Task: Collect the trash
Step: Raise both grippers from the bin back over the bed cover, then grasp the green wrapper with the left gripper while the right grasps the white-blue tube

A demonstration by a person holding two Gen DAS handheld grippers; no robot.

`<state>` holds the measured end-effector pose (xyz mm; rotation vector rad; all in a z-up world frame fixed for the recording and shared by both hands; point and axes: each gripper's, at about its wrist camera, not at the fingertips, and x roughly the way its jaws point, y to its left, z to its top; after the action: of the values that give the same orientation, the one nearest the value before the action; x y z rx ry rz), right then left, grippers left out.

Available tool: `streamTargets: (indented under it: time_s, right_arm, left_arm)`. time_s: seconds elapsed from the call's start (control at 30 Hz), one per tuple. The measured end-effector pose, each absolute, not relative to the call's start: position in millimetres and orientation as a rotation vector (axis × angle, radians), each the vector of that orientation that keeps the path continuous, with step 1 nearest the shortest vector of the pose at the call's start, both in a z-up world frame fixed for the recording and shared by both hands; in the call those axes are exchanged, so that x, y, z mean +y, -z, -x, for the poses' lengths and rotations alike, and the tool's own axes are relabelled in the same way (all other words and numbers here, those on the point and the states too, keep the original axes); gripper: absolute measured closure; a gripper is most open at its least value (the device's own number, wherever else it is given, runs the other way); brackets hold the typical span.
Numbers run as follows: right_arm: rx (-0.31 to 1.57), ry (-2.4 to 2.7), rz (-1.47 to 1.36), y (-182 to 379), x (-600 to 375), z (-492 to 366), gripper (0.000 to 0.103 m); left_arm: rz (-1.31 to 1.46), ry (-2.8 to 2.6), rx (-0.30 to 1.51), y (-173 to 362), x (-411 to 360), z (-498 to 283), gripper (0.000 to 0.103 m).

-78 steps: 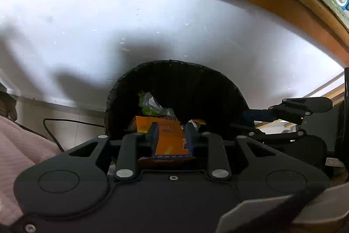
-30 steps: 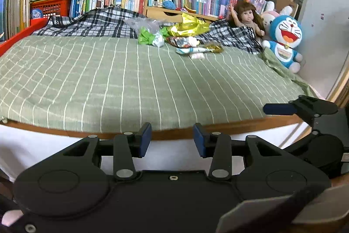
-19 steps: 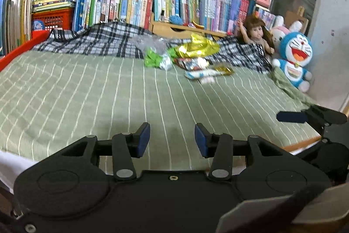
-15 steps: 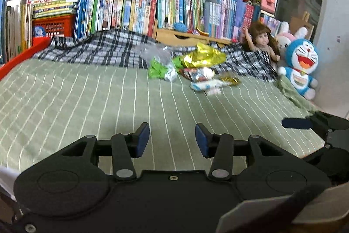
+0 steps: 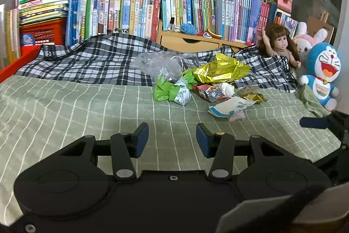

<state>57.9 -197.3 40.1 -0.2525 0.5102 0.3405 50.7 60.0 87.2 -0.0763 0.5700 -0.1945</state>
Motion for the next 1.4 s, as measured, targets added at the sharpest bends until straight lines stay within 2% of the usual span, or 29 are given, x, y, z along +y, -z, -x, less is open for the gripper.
streamTargets:
  time_s: [0.43,0.63,0.77,1.13,1.2,1.3,1.37,1.4]
  right_arm:
    - [0.502,-0.361,0.379,-22,-181,-134,0.002]
    - [0.519,-0.37,0.441,-8,-170,-159,0.006]
    - [0.54,-0.383,0.437,2,-167,-170,0.013]
    - [0.509,-0.388,0.445,5,-165,-175,0.019]
    - [0.513,-0.378,0.439,6,-165,-176,0.022]
    - [0.52,-0.371,0.426,6,-168,-177,0.04]
    - [0.517,-0.373,0.421,5,-169,-177,0.044]
    - [0.515,-0.374,0.422,5,-168,-177,0.049]
  left_arm:
    - [0.07,0.252,0.649,-56,34,-145,0.057]
    - [0.072,0.272,0.681,-50,22,-180,0.057]
    - [0.038,0.269,0.694,-43,10,-196,0.057]
    - [0.015,0.249,0.683,-36,2,-220,0.057]
    - [0.01,0.245,0.676,-35,1,-220,0.058]
    - [0.004,0.245,0.673,-34,-1,-219,0.06]
    - [0.003,0.247,0.668,-34,-2,-218,0.062]
    - [0.002,0.248,0.666,-33,-2,-218,0.066]
